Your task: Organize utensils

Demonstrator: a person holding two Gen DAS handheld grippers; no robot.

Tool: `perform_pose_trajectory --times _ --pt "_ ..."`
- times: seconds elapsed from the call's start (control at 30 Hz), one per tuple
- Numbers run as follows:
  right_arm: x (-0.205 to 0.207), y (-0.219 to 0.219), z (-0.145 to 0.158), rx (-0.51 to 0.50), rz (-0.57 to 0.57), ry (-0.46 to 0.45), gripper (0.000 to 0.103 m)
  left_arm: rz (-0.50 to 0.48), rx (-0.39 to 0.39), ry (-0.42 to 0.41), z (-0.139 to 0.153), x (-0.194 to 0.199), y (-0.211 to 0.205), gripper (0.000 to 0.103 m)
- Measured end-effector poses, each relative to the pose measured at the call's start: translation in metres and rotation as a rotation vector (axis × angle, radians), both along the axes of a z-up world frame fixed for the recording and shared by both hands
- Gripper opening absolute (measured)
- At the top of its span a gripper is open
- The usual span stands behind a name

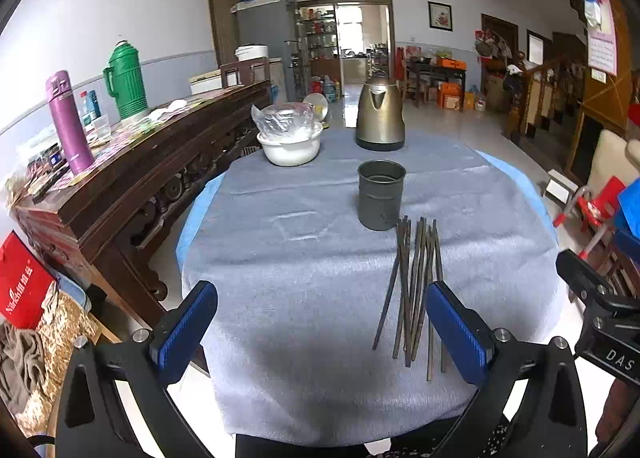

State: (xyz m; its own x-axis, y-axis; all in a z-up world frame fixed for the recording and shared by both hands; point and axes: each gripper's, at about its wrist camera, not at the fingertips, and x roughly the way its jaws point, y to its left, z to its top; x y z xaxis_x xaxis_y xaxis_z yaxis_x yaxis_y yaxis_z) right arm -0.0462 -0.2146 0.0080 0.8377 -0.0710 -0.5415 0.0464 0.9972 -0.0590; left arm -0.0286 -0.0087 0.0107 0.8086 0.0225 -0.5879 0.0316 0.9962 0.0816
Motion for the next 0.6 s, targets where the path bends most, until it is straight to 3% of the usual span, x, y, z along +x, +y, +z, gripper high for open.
perform_pose_trajectory --times 0.6 --pt "0.007 0.005 -0.003 -0.005 0.001 0.01 0.103 0.017 -0.007 0.041 -0.005 -0.006 0.012 0.103"
